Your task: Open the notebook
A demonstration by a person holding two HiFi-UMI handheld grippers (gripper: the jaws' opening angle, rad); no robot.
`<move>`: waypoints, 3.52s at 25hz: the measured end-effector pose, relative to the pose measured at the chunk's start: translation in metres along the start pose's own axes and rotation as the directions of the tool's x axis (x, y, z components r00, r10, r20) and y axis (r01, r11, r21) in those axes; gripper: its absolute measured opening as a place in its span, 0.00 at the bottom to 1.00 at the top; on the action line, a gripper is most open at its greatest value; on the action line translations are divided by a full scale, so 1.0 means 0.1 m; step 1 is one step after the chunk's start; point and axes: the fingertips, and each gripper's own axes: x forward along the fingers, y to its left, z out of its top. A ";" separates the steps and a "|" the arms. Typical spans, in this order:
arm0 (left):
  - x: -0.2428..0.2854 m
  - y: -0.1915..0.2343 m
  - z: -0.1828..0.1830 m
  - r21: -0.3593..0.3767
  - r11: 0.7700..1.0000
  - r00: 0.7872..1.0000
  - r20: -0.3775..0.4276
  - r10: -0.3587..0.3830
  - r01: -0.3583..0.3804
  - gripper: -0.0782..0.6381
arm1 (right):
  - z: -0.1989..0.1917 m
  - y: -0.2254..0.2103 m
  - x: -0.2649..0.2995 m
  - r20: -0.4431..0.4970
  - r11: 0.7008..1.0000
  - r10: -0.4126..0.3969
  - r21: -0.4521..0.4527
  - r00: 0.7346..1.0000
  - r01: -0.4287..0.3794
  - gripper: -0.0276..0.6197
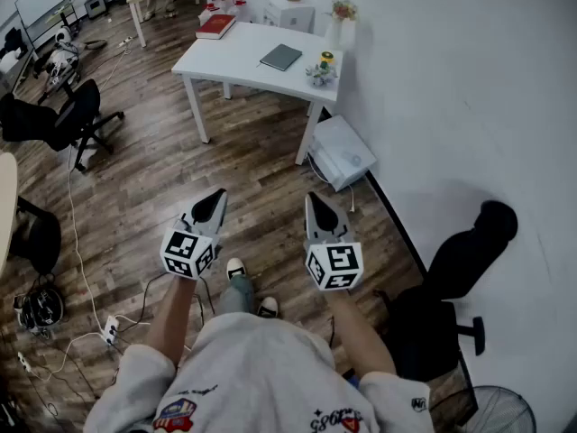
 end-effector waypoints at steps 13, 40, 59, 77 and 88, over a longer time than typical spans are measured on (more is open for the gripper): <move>0.03 -0.01 -0.07 0.004 1.000 1.000 -0.008 0.012 -0.012 0.12 | -0.09 -0.14 -0.07 -0.001 0.998 -0.021 0.057 1.000 0.021 0.03; 0.53 0.50 -0.18 -0.018 1.000 1.000 -0.016 -0.003 0.003 0.62 | -0.26 -0.23 0.67 -0.047 0.996 -0.009 0.085 0.999 0.013 0.03; 1.58 1.99 -0.09 -0.045 0.989 0.985 -0.089 -0.145 0.141 0.61 | 0.02 -0.20 2.44 -0.080 0.996 -0.070 0.048 0.994 0.074 0.03; 2.53 2.63 0.04 -0.031 0.986 0.982 -0.093 -0.167 0.165 0.59 | -0.05 -0.64 3.58 -0.089 0.995 -0.066 0.070 0.994 0.073 0.03; 4.06 3.17 0.18 -0.017 0.993 0.988 -0.098 -0.119 0.117 0.59 | 0.01 -1.73 4.85 -0.082 0.996 -0.031 0.078 0.996 0.038 0.03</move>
